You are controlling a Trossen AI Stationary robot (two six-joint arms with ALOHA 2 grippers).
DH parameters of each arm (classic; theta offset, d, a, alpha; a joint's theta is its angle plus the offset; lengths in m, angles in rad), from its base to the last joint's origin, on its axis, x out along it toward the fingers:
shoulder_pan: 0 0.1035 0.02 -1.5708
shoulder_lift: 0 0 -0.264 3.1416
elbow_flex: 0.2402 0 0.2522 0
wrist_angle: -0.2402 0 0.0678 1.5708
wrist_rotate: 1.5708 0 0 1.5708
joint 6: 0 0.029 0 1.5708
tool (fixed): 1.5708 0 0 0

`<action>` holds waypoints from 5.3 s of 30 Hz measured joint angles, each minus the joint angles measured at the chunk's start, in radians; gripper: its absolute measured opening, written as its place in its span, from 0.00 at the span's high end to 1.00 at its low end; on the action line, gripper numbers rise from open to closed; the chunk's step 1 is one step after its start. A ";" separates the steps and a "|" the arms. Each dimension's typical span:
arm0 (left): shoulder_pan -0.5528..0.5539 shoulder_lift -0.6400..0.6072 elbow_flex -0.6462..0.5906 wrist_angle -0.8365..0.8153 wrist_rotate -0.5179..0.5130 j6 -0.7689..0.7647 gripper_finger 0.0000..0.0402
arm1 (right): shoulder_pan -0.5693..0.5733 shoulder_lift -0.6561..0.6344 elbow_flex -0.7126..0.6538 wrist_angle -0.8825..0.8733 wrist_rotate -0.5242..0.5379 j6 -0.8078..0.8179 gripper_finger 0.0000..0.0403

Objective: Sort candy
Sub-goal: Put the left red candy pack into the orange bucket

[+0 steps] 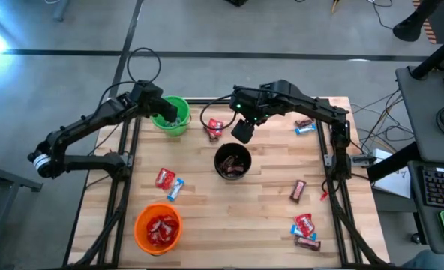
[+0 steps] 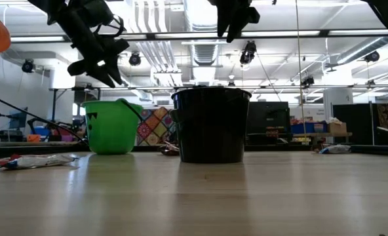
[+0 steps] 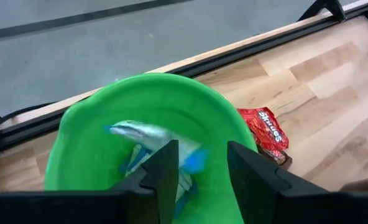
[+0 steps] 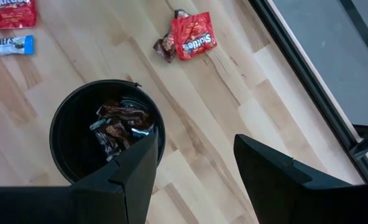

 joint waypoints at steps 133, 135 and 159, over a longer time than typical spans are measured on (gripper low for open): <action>-0.726 0.290 -0.349 -0.115 0.300 -0.624 0.52 | 0.089 -0.026 -0.001 0.000 -0.033 -0.198 0.48; -0.727 0.296 -0.335 -0.114 0.279 -0.588 0.57 | 0.089 -0.026 -0.001 0.000 -0.033 -0.192 0.48; -0.728 0.202 -0.261 -0.205 0.266 -0.510 1.00 | 0.089 -0.026 -0.001 0.000 -0.033 -0.161 0.48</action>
